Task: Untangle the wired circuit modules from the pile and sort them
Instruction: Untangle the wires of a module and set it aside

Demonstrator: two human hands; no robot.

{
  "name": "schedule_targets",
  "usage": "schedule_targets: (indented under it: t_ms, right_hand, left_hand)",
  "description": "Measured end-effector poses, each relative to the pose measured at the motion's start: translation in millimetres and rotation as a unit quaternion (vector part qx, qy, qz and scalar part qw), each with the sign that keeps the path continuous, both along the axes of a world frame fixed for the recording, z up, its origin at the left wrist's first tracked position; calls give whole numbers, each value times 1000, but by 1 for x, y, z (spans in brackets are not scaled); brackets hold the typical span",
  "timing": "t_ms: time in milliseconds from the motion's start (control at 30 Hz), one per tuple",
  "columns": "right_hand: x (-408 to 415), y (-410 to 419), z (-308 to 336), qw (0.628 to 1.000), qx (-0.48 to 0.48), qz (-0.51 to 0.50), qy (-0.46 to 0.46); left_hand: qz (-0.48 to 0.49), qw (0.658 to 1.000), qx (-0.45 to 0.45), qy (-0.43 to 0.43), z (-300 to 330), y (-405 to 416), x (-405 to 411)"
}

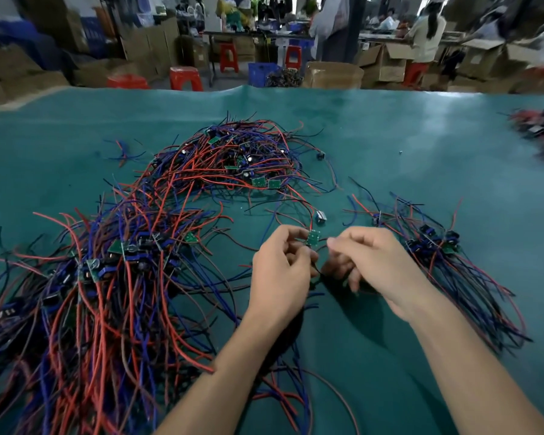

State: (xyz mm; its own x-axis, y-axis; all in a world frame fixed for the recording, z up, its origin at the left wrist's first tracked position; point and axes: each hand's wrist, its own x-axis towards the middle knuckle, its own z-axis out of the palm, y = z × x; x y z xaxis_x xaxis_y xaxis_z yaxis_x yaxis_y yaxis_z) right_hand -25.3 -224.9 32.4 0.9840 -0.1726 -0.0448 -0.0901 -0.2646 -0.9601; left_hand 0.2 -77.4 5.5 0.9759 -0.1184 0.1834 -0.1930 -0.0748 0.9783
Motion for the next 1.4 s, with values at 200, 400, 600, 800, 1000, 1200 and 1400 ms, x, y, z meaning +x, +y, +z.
schedule_targets:
  t_ms: [200,400,600,800,1000,1200,1400]
  right_hand:
    - [1,6,3,977,210,19,-9]
    - [2,12,3,929,368,34,-2]
    - [5,10,2,939,334,-57,-57]
    - [4,8,1,945,311,-83,-66]
    - [3,2,3,937,347,-9,-37]
    - [5,-1,2,944,298,-122,-75]
    - [9,-30,2,920,132,-297,-217]
  left_hand:
    - [-70,998,-5,-2,2,-1,-3]
    - [-74,997,-3,-16,4,-1,-4]
    - [-64,995,51,-61,1,-1,-6]
    - [-56,988,107,-99,-1,-1,-4]
    - [-62,988,114,-87,-2,0,-2]
    - [-64,985,132,-90,-2,0,-3]
    - [-82,981,147,-100,-1,-1,-5]
